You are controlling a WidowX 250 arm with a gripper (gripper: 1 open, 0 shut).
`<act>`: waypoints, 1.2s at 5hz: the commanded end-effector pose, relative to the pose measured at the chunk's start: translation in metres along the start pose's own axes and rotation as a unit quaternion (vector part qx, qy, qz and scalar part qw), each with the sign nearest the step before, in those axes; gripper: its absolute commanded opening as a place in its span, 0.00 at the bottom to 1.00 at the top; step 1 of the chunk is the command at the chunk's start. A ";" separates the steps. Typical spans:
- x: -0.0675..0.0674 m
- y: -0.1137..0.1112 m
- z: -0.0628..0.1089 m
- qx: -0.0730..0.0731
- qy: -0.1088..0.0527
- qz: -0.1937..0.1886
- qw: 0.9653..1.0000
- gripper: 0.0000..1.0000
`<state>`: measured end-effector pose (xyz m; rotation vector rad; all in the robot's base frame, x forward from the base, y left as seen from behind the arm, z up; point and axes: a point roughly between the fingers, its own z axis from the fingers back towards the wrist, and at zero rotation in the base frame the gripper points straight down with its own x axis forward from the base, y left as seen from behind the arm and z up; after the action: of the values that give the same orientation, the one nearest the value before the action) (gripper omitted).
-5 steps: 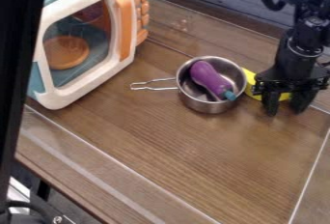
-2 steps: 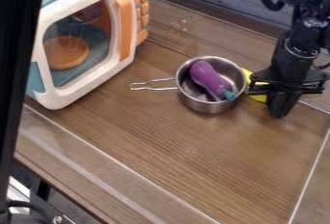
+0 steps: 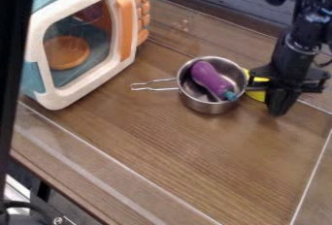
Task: Put the banana in the silver pot
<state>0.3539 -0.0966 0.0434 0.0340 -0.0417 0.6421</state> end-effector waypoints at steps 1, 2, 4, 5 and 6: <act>0.010 0.005 0.047 -0.040 -0.023 -0.001 0.999 0.00; 0.015 0.020 0.075 -0.054 -0.018 -0.006 0.998 0.00; 0.022 0.031 0.093 -0.071 -0.009 0.002 0.997 1.00; 0.021 0.027 0.084 -0.068 -0.008 0.009 0.998 1.00; 0.019 0.023 0.075 -0.065 -0.007 0.026 0.997 1.00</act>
<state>0.3509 -0.0684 0.1042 -0.0680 -0.0566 0.6967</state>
